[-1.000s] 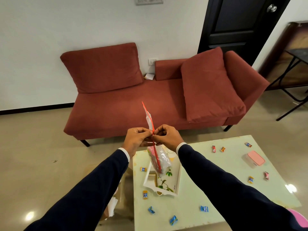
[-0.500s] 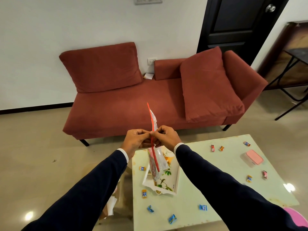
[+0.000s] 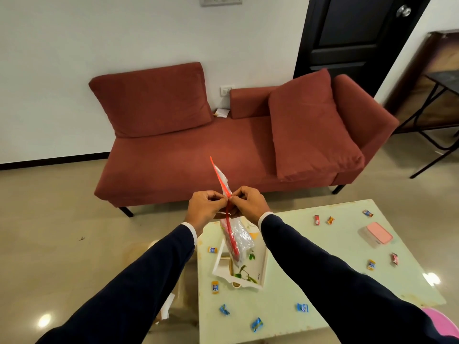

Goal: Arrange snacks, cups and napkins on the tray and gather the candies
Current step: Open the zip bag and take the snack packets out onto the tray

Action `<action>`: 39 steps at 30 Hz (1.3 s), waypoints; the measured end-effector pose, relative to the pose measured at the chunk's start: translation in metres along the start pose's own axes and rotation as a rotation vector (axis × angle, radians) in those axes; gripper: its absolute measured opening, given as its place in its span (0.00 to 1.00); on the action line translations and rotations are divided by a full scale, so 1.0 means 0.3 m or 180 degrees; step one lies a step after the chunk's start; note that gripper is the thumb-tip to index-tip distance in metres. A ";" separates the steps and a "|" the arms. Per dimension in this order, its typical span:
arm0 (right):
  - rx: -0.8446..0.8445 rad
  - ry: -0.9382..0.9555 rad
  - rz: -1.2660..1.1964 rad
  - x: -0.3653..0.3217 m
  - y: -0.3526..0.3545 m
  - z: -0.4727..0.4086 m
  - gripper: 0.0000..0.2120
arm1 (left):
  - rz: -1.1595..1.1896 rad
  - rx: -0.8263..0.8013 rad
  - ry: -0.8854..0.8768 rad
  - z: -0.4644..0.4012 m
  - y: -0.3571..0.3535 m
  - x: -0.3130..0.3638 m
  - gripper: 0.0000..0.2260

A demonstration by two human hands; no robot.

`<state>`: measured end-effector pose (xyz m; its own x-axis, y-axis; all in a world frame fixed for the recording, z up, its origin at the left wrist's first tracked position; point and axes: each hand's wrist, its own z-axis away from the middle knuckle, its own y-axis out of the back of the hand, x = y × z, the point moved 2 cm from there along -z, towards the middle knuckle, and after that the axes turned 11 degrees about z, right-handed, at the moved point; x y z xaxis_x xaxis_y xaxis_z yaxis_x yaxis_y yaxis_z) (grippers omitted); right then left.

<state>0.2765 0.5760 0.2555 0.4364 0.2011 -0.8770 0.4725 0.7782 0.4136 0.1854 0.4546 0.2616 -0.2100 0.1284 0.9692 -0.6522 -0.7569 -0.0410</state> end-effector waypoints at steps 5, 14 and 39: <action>0.0142 -0.0067 0.0152 -0.010 -0.005 0.005 0.05 | -0.0183 -0.0019 -0.0243 0.008 -0.014 -0.008 0.04; 0.0431 0.0216 0.0790 -0.033 -0.014 0.025 0.09 | 0.0432 -0.0054 0.0408 0.002 -0.004 -0.009 0.09; 0.0517 -0.0467 0.2123 0.214 0.244 -0.054 0.11 | -0.0473 0.0831 0.0191 -0.026 0.207 -0.013 0.10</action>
<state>0.3267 0.6554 0.2256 0.7664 0.5134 -0.3861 0.1716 0.4156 0.8932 0.1402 0.4120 0.2533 -0.1740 0.2818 0.9436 -0.4713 -0.8651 0.1715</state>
